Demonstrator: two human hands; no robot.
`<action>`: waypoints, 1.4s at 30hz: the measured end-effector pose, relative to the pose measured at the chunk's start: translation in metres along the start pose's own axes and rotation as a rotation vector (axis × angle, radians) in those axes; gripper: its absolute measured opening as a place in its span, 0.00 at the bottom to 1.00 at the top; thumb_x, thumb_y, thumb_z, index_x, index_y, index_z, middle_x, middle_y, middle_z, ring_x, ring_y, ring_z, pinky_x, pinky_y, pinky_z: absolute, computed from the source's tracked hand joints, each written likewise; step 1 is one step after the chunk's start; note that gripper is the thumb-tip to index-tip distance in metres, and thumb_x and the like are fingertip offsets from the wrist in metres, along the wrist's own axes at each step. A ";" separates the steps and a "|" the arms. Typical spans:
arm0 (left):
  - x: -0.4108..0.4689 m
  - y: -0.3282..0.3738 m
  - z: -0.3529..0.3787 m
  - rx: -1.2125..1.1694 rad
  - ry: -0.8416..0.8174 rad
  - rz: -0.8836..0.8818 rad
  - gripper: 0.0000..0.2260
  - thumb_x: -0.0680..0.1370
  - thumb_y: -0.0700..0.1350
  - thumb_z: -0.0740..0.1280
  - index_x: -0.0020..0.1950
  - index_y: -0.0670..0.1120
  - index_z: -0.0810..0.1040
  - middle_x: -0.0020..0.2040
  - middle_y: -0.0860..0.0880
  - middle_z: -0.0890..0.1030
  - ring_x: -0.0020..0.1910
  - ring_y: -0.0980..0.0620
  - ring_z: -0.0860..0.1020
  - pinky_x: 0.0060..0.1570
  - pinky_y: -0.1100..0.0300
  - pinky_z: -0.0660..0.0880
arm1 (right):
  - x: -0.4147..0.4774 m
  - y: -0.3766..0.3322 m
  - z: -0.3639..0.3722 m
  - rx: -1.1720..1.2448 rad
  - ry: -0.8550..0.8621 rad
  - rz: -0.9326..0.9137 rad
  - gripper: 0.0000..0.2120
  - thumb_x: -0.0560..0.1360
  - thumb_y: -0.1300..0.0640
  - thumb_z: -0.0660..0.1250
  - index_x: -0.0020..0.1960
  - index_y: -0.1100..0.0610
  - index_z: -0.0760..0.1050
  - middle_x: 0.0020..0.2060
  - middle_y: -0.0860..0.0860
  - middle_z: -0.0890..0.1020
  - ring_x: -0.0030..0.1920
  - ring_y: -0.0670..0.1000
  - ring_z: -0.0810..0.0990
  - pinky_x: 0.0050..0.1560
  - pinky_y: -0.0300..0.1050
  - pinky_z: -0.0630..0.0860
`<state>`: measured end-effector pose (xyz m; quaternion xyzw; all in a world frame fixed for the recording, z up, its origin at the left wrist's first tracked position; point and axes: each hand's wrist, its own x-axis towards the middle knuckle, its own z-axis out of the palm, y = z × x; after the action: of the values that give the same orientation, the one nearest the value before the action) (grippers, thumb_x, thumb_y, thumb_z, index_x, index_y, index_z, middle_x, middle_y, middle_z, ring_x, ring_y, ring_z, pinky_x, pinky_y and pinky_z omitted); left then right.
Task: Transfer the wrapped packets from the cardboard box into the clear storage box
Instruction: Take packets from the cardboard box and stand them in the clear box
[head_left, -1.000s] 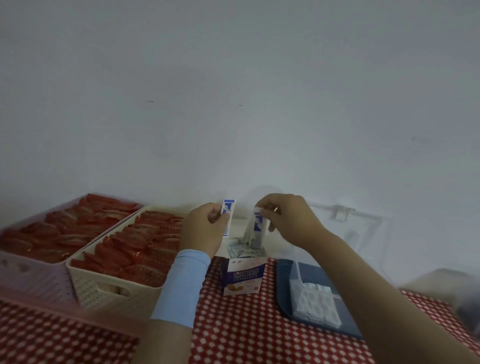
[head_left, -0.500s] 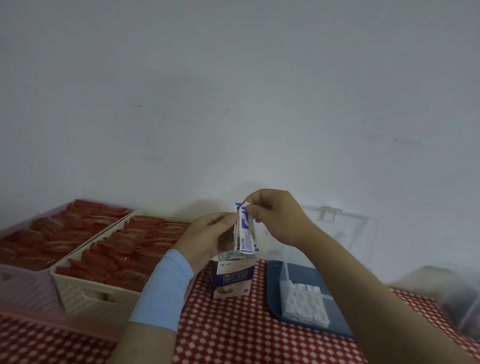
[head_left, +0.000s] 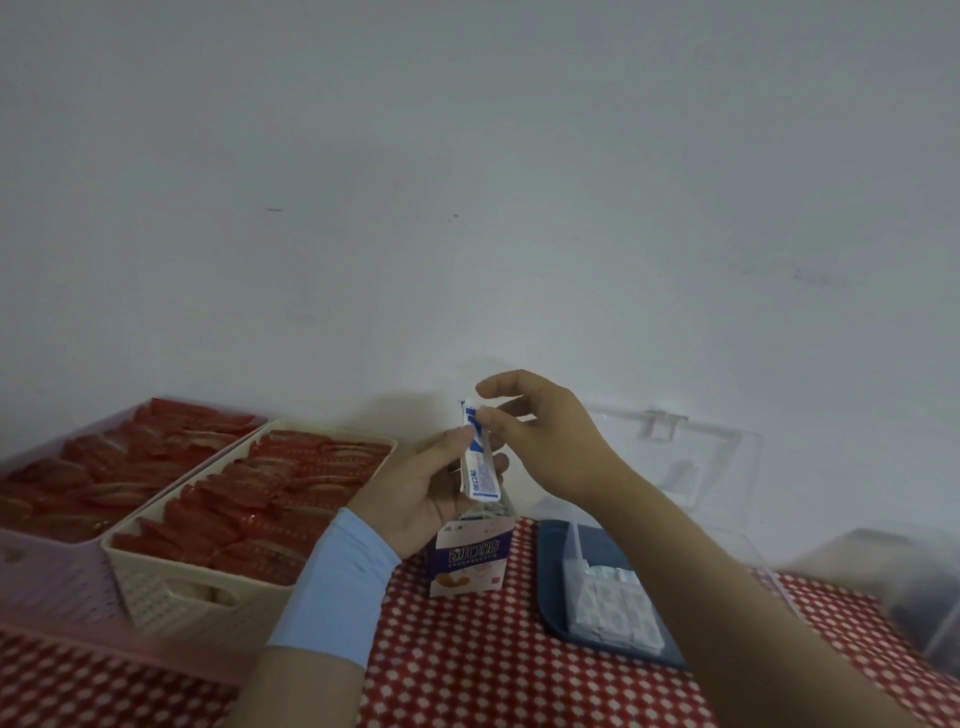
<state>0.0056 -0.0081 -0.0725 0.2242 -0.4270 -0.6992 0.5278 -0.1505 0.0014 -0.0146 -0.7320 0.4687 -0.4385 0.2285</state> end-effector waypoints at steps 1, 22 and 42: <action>0.001 0.000 -0.001 -0.007 0.007 0.006 0.13 0.74 0.47 0.69 0.52 0.41 0.85 0.48 0.41 0.83 0.44 0.48 0.84 0.43 0.55 0.83 | -0.003 -0.001 -0.002 -0.005 -0.021 -0.018 0.06 0.76 0.52 0.73 0.51 0.51 0.79 0.54 0.44 0.81 0.48 0.37 0.81 0.47 0.38 0.78; -0.011 -0.006 0.033 -0.091 -0.066 -0.070 0.18 0.75 0.42 0.66 0.62 0.36 0.77 0.57 0.36 0.83 0.46 0.43 0.85 0.42 0.53 0.84 | -0.022 -0.004 -0.042 0.100 -0.139 0.245 0.18 0.79 0.53 0.68 0.68 0.51 0.72 0.55 0.48 0.83 0.53 0.49 0.83 0.53 0.44 0.77; 0.009 -0.047 0.139 0.836 0.078 0.033 0.04 0.76 0.38 0.72 0.50 0.43 0.82 0.45 0.44 0.86 0.41 0.50 0.86 0.40 0.59 0.83 | -0.080 0.035 -0.141 0.300 -0.047 0.545 0.10 0.77 0.61 0.72 0.56 0.64 0.81 0.50 0.59 0.87 0.44 0.52 0.86 0.43 0.43 0.83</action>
<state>-0.1294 0.0370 -0.0356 0.4383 -0.6573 -0.4482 0.4183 -0.3025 0.0669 -0.0022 -0.5475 0.5725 -0.4081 0.4539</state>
